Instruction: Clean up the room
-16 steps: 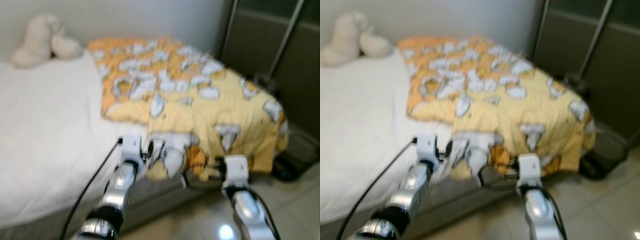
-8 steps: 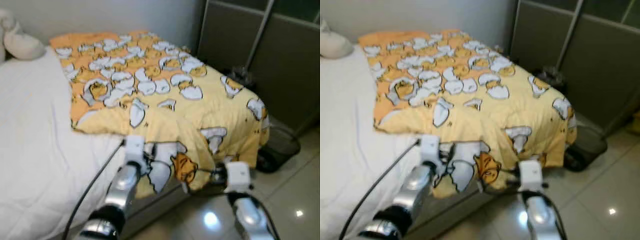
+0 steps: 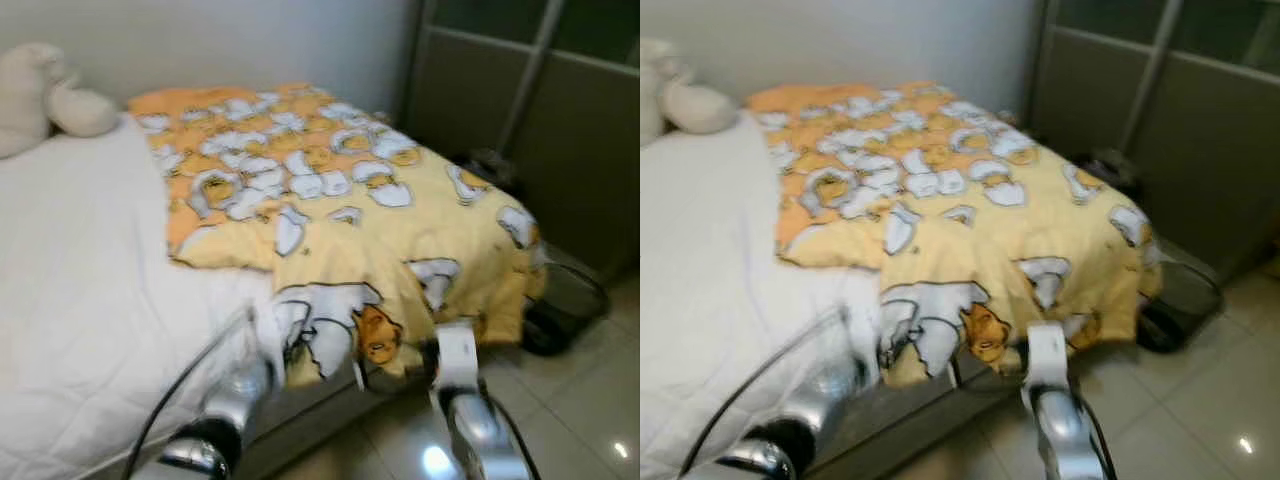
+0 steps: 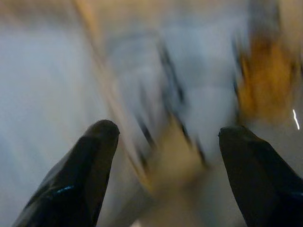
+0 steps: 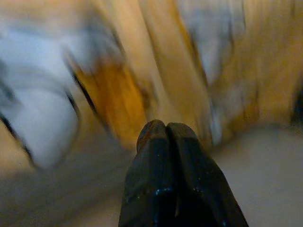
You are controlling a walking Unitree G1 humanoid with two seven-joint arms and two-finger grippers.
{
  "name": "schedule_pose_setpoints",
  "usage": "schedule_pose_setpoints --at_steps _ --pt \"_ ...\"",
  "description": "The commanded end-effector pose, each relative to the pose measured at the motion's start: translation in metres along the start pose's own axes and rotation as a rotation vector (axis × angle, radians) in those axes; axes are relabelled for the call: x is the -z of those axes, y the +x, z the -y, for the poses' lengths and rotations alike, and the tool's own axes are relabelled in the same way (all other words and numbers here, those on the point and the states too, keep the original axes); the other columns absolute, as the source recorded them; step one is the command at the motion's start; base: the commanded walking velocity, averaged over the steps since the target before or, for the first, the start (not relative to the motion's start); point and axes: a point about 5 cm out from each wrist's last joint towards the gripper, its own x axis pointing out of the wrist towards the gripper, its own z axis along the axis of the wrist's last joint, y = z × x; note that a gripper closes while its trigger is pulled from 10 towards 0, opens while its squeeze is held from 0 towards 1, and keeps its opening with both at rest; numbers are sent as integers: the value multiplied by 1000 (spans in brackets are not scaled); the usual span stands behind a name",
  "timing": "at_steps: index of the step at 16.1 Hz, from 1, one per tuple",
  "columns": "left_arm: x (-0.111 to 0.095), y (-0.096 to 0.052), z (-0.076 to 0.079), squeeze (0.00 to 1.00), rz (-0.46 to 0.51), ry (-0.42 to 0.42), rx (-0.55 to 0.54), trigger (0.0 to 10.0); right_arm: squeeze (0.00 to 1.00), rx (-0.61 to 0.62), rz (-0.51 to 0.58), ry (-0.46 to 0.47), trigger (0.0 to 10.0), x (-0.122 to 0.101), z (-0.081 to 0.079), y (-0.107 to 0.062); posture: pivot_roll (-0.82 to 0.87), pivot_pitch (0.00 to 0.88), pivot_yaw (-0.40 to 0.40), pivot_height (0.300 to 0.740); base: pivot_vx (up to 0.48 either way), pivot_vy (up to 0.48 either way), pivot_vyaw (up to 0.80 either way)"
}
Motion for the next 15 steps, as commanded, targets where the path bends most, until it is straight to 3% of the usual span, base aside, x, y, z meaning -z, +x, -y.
schedule_pose_setpoints --at_steps 1,2,3,4,5,9,10,11,12,15 --pt "38 -5 8 0 -194 40 39 10000 0 33 -233 34 10000 41 10 -9 76 0 31 740 0 0 0" --pt "62 -11 10 0 -293 60 40 10000 0 64 -353 71 10000 60 17 -16 82 0 32 740 0 0 0" --pt "69 -14 10 0 -323 81 49 10000 0 57 -395 46 10000 65 18 -19 73 0 27 740 0 0 0" --pt "79 -17 10 0 -368 168 69 10000 0 11 -477 -48 10000 76 18 -24 53 0 39 740 0 0 0" --pt "88 -20 9 0 -403 197 72 10000 0 3 -554 -90 10000 87 22 -31 47 0 42 740 0 0 0" --pt "74 -15 5 0 -305 35 -45 10000 0 62 -504 -32 10000 82 33 -29 45 0 43 740 0 0 0" --pt "64 -12 4 0 -239 -58 -80 10000 0 87 -456 -57 10000 77 38 -27 45 0 43 740 0 0 0" --pt "54 -10 1 0 -183 -93 -110 10000 0 116 -362 -157 10000 67 43 -23 45 0 44 740 0 0 0" --pt "48 -8 0 0 -148 -117 -112 10000 0 137 -352 -110 10000 66 44 -23 45 0 44 740 0 0 0" --pt "42 -6 4 0 -141 -135 -105 10000 0 137 -352 -100 10000 65 43 -22 40 0 45 740 0 0 0"
